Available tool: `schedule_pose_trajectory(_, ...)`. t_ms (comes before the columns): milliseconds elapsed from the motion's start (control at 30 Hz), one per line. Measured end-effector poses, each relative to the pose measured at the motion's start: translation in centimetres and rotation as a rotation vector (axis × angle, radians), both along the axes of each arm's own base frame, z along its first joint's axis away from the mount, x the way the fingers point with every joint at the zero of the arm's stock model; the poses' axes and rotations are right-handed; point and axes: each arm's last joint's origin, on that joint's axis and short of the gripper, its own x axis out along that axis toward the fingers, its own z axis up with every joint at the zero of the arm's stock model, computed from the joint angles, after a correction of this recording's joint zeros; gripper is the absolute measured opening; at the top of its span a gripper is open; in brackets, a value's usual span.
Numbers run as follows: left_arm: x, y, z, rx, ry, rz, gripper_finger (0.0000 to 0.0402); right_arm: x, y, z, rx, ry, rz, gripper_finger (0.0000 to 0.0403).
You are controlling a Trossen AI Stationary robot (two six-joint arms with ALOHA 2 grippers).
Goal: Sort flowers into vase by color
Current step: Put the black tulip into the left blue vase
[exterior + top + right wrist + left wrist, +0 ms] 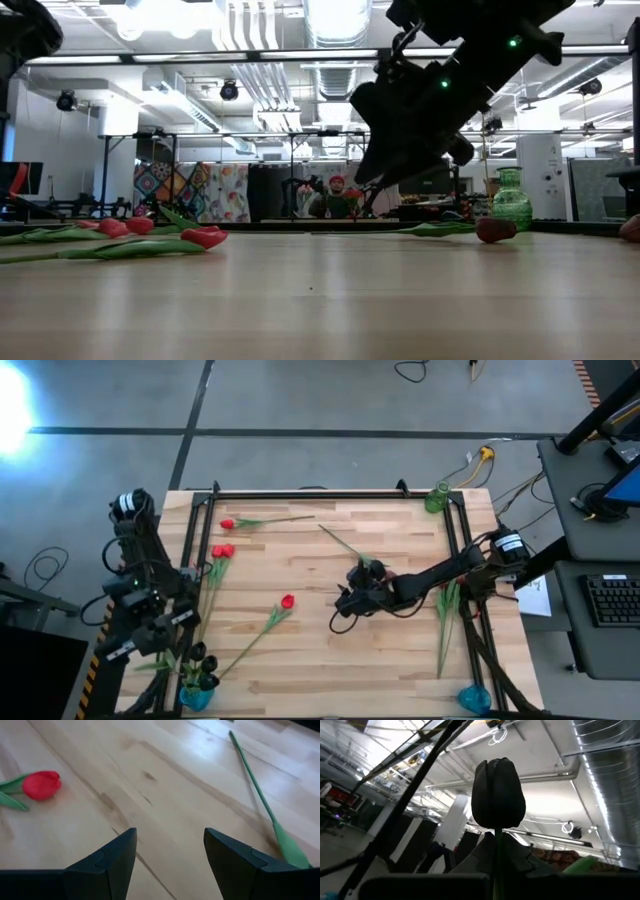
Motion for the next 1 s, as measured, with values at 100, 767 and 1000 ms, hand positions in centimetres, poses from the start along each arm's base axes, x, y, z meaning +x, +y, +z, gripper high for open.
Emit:
schedule_pose_trajectory(100,0.0,-0.2,-0.1,-0.040,0.001,-0.012,0.0000,-0.4,0.0,-0.3,0.014,0.030,-0.026,0.0224)
schedule_pose_trajectory(767,0.2,-2.4,-1.2,-0.013,-0.005,-0.006,0.0000,-0.7,-0.1,-0.5,0.028,0.054,-0.051,0.0224)
schedule_pose_trajectory(1000,0.3,-2.9,-1.7,0.020,0.002,0.004,0.0000,-0.7,-0.1,-0.5,0.033,0.055,-0.048,0.0224)
